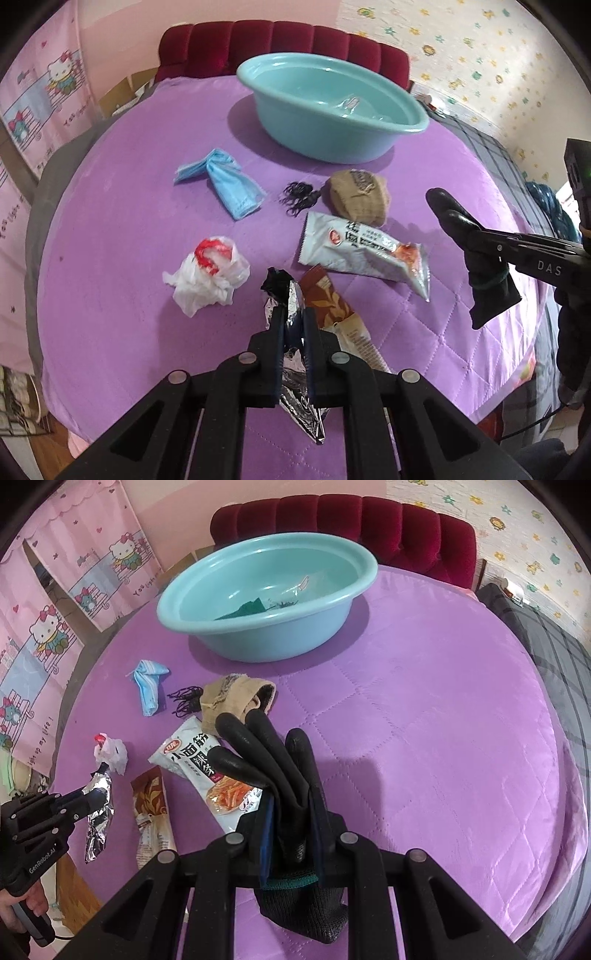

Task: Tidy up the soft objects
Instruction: 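Carry the foil wrapper and black glove over the basin with both grippers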

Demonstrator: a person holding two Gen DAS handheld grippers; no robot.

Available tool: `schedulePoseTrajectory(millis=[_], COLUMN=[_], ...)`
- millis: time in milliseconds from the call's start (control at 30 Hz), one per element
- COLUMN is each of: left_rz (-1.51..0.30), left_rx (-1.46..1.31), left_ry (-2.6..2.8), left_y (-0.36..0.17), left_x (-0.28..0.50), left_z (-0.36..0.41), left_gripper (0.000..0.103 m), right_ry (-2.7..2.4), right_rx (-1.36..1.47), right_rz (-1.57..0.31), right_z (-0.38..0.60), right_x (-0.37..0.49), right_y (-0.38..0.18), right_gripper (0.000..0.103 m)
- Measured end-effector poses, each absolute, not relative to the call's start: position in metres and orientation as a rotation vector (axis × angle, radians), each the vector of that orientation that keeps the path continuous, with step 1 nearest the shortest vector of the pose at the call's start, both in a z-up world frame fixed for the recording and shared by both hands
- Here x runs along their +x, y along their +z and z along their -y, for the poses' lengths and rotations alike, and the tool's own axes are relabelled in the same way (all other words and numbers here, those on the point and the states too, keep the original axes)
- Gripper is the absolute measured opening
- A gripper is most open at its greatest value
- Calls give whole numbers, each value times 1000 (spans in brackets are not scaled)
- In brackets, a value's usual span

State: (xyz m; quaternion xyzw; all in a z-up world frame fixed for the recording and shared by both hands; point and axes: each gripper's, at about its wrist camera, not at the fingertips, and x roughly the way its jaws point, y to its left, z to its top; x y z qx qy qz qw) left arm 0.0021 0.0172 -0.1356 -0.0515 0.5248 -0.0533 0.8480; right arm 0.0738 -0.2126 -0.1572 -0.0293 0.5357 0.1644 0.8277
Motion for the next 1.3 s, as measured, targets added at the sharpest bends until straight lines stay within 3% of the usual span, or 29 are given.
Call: schedulePoseTrajectory(millis=[1300], left_rz=[-921], left_rx=[17], left_ry=[-350], left_y=[-30], left_x=[92], left_z=[11], left_gripper=[9], right_ry=[309], right_rx=[-7], right_rz=[-1004], right_z=[187], right_x=[127], right_y=[-54], right_gripper=[18])
